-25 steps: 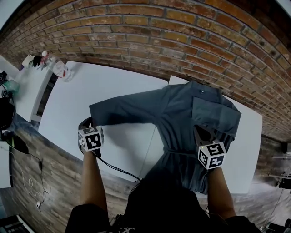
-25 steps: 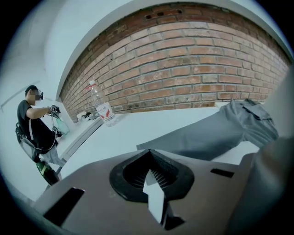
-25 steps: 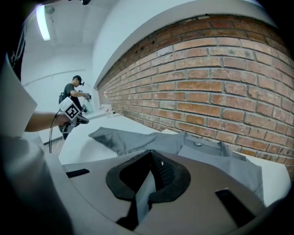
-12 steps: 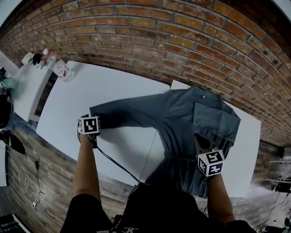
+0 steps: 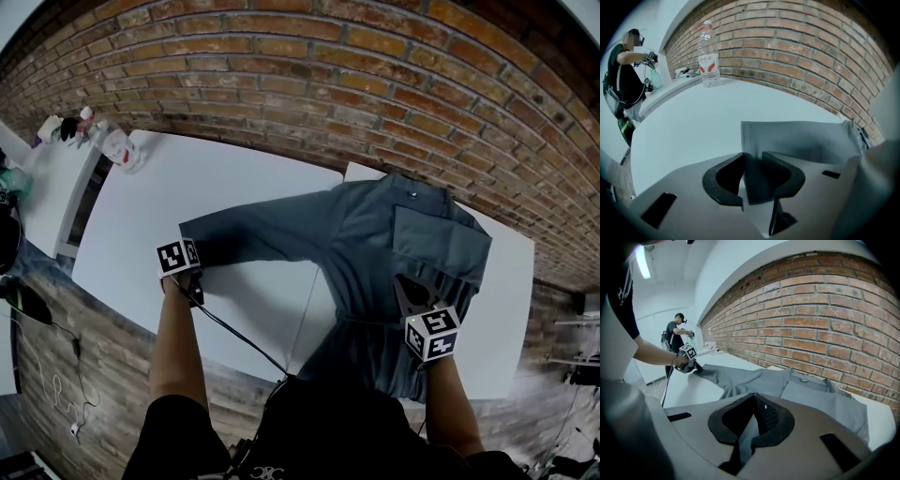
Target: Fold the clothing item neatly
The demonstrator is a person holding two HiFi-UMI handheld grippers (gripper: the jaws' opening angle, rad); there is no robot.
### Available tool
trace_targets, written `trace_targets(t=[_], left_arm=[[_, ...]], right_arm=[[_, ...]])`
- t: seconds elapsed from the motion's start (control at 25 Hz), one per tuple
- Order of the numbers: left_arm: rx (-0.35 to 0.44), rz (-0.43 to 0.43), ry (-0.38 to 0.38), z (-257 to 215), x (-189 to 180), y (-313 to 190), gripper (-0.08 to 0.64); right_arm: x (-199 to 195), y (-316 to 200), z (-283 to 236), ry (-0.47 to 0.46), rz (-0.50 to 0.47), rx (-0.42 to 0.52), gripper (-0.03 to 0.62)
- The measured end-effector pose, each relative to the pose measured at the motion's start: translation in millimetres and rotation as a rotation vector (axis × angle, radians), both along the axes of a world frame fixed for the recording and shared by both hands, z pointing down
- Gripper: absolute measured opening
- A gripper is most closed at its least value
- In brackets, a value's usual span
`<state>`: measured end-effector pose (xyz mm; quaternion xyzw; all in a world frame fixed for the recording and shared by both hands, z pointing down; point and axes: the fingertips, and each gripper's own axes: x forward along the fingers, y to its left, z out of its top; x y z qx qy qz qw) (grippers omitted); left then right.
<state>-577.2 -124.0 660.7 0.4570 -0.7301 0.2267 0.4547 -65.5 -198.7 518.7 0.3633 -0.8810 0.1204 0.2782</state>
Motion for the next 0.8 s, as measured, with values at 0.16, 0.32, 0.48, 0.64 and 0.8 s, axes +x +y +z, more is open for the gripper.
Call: trace_targets(t=[0.16, 0.32, 0.48, 0.64, 0.8], left_arm=[[-0.061, 0.05, -0.022, 1.0, 6.8, -2.3, 0.035], [-0.132, 0.095, -0.109, 2.7, 7.8, -7.0, 0.017], [-0.117, 0.075, -0.074, -5.6, 18.7, -2.8, 0.017], [-0.025, 0.113, -0.115, -41.8, 31.5, -20.2, 0.017], [0.096, 0.17, -0.125, -89.5, 60.9, -50.8, 0.017]], right_arm=[[-5.3, 4.1, 7.2, 0.011, -0.01, -0.008, 0.002], [-8.4, 5.1, 7.1, 0.008, -0.008, -0.005, 0.002], [-2.3, 8.3, 4.7, 0.002, -0.001, -0.006, 0.002], [6.6, 6.6, 0.4, -0.011, 0.023, 0.001, 0.002], [20.2, 10.8, -1.3, -0.014, 0.04, -0.001, 0.002]])
